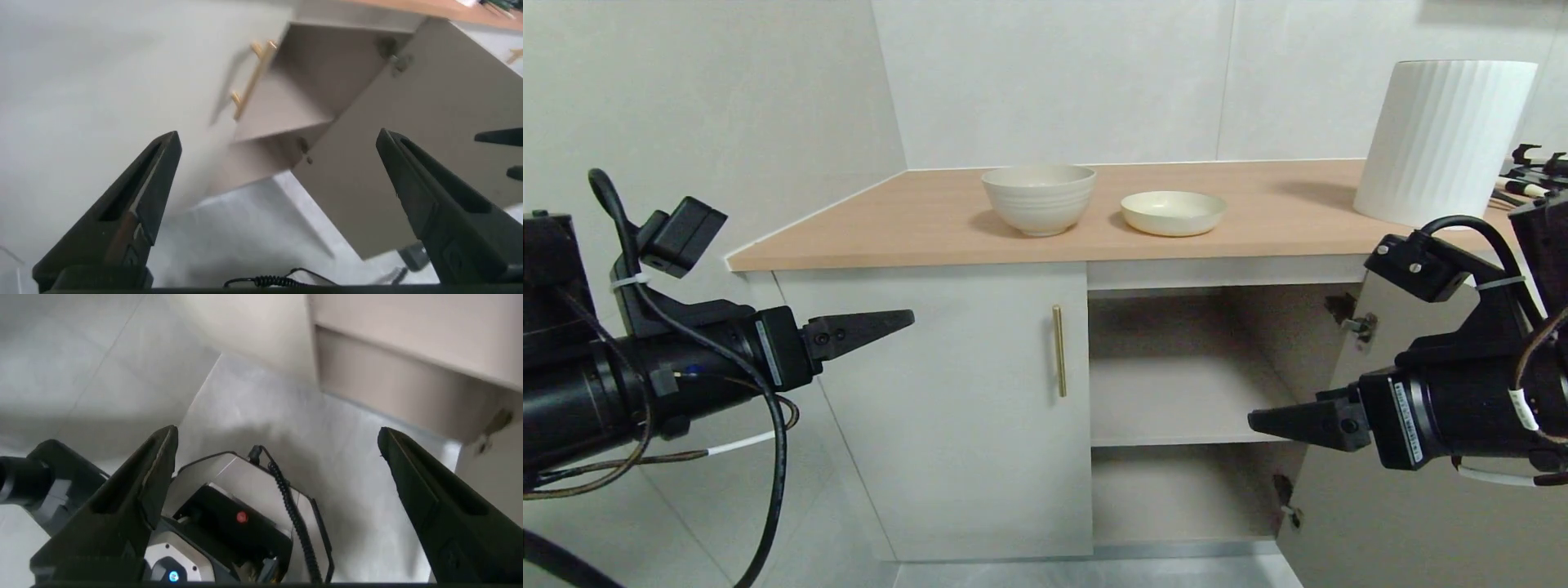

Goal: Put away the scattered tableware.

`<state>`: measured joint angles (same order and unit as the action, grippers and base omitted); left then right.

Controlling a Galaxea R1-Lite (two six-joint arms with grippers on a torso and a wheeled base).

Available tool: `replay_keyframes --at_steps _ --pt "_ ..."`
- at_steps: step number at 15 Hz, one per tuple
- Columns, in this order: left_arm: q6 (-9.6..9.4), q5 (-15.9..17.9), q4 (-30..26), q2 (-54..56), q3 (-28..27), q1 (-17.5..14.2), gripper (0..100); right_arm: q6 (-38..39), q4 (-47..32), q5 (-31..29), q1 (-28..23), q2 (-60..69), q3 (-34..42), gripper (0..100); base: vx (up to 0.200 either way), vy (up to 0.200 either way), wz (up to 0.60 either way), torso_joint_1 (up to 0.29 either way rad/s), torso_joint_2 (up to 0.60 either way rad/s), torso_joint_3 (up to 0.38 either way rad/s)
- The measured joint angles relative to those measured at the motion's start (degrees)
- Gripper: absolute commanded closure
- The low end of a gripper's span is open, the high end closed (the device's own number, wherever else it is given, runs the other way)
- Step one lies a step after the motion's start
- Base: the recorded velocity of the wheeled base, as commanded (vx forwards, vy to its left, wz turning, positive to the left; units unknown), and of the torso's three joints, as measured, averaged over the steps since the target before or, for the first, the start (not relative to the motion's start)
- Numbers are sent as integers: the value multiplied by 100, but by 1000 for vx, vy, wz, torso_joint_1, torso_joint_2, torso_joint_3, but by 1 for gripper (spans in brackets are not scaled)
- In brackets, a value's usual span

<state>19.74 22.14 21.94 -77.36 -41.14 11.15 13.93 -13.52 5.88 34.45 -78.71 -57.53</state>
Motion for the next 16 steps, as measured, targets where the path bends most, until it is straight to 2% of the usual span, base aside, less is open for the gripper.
replay_keyframes --at_steps 2,10,16 --pt "2 0 -5 13 0 0 0 -23 213 0 0 16 106 0 200 0 0 2 0 -5" --pt "21 -17 26 115 0 0 0 -37 282 63 5 104 207 0 0 0 0 0 0 0" --pt "21 -200 17 52 -20 0 0 -100 277 66 -2 93 218 0 0 0 0 89 -295 -256"
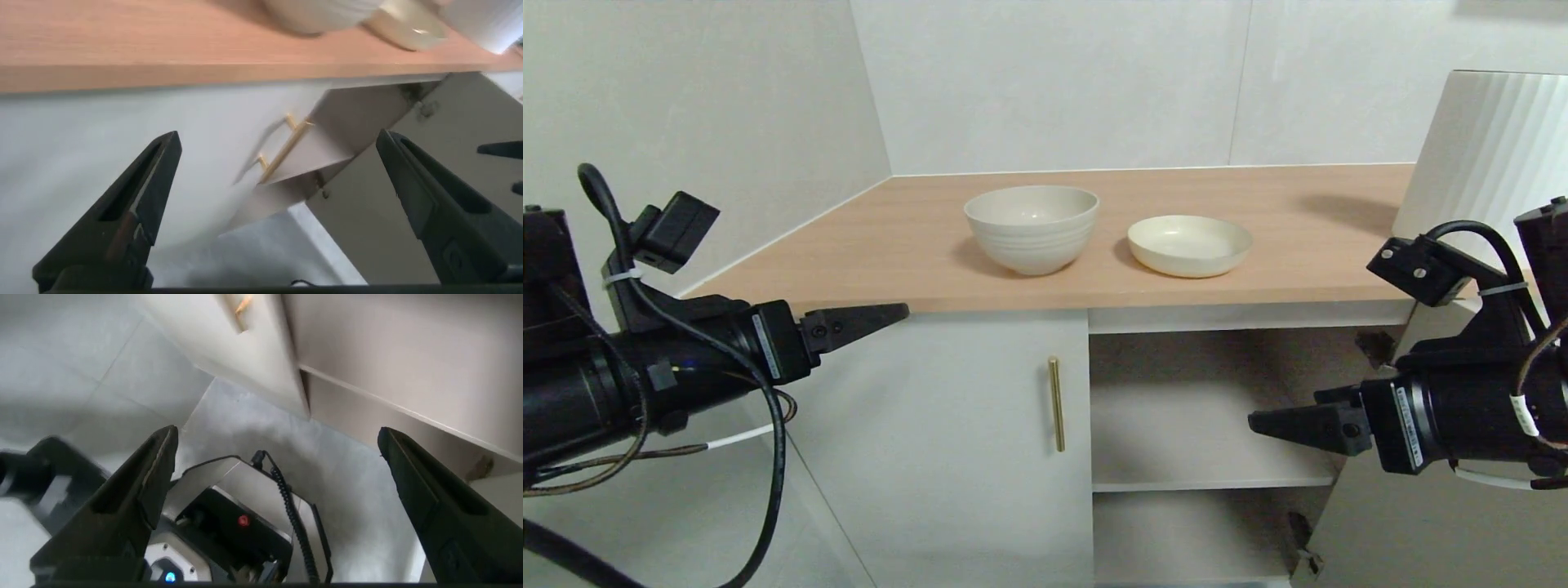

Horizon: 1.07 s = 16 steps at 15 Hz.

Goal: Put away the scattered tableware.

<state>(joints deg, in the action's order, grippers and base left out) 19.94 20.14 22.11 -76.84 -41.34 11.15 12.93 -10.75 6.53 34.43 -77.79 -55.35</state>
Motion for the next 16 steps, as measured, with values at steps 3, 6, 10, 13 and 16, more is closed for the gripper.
replay_keyframes --at_steps 3,6,10,13,16 --pt "4 5 24 -61 -6 0 0 -5 16 0 2 -13 -5 0 0 0 0 142 -515 -294" --pt "6 30 16 -141 2 0 0 -5 20 -5 -15 -38 -6 0 0 0 0 170 -458 -300" --pt "0 52 5 -202 18 6 0 -2 112 -5 -52 -106 -11 0 0 0 0 190 -467 -288" --pt "0 52 -2 -268 30 15 0 -7 134 -5 -67 -167 17 0 0 0 0 203 -481 -284" --pt "0 52 -6 -367 44 61 0 -5 165 -16 -69 -228 24 0 0 0 0 191 -440 -251"
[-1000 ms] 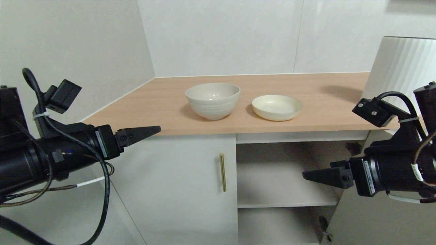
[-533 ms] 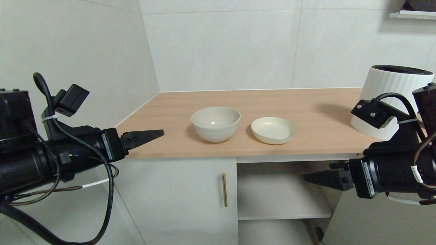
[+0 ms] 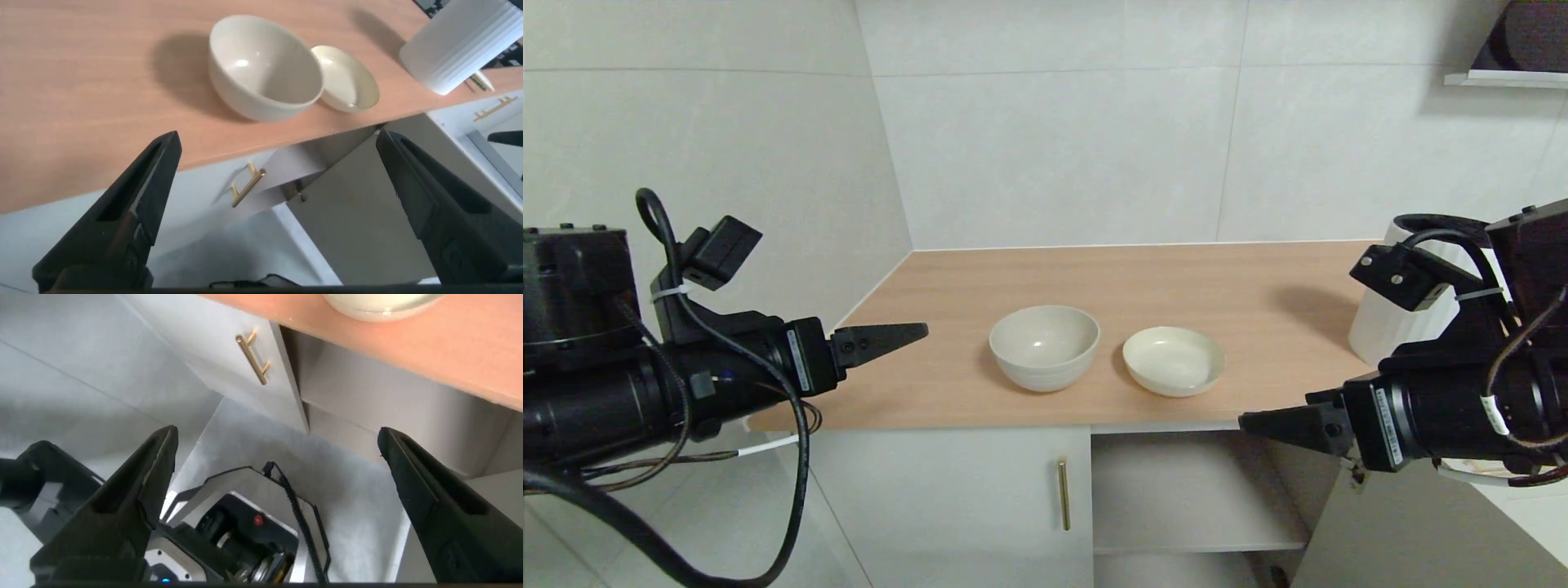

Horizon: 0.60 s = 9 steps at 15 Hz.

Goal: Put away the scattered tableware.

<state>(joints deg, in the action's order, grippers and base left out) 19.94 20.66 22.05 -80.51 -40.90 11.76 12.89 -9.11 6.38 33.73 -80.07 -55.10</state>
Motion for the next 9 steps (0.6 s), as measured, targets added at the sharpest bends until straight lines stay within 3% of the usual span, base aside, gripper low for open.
replay_keyframes --at_steps 5,7,9 --pt "-10 -17 -132 -163 -223 190 0 0 558 -233 -20 -374 -99 0 0 0 0 32 -67 -43" --pt "-10 -28 -596 -297 -581 223 0 16 596 -422 -251 -697 -350 0 0 0 0 0 0 0" --pt "-7 -39 -1470 -472 -1232 247 0 46 594 -452 -501 -1073 -750 0 0 0 0 0 0 0"
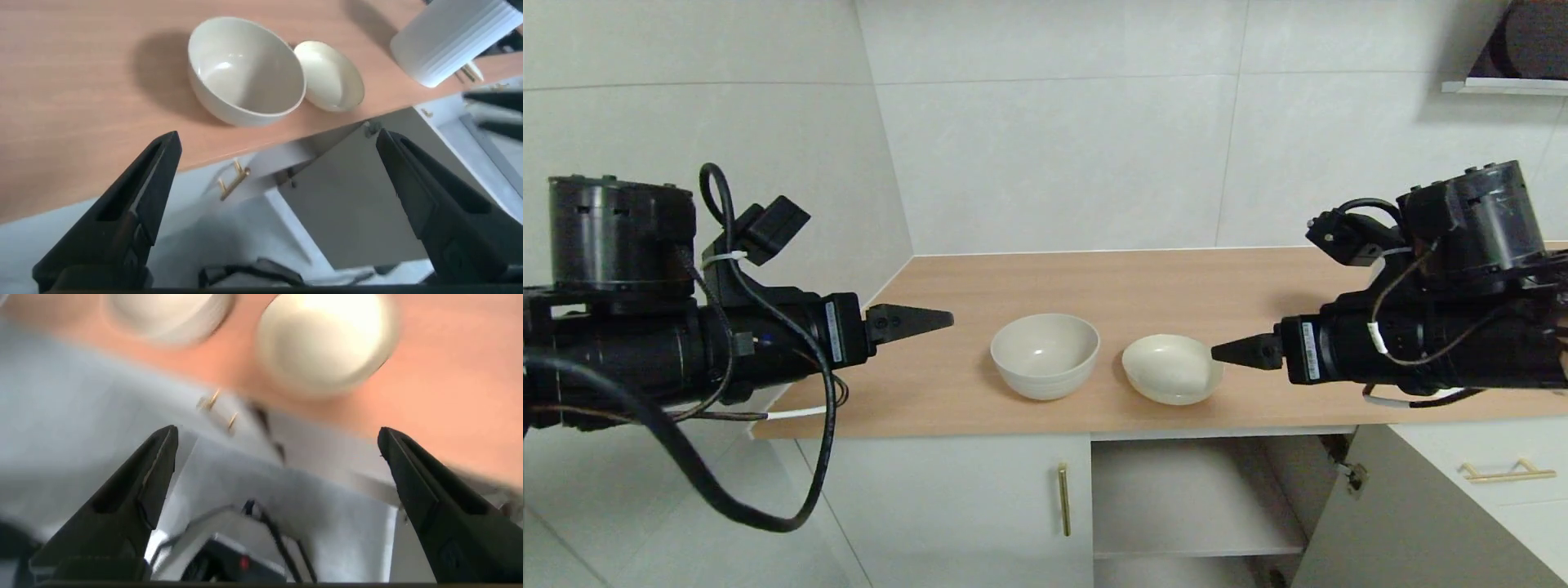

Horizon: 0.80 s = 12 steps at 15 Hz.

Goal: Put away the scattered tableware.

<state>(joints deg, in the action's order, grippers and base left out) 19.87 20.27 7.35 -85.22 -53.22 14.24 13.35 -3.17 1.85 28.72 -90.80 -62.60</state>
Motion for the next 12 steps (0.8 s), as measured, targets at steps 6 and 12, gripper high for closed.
replay_keyframes --at_steps 6,12 --pt "1278 -712 -992 -1248 -1139 561 0 261 28 -215 -254 -962 -421 0 0 0 0 0 0 0" --pt "2075 -1697 -991 -2398 -1849 867 0 257 20 -212 -284 -1113 -390 0 0 0 0 0 0 0"
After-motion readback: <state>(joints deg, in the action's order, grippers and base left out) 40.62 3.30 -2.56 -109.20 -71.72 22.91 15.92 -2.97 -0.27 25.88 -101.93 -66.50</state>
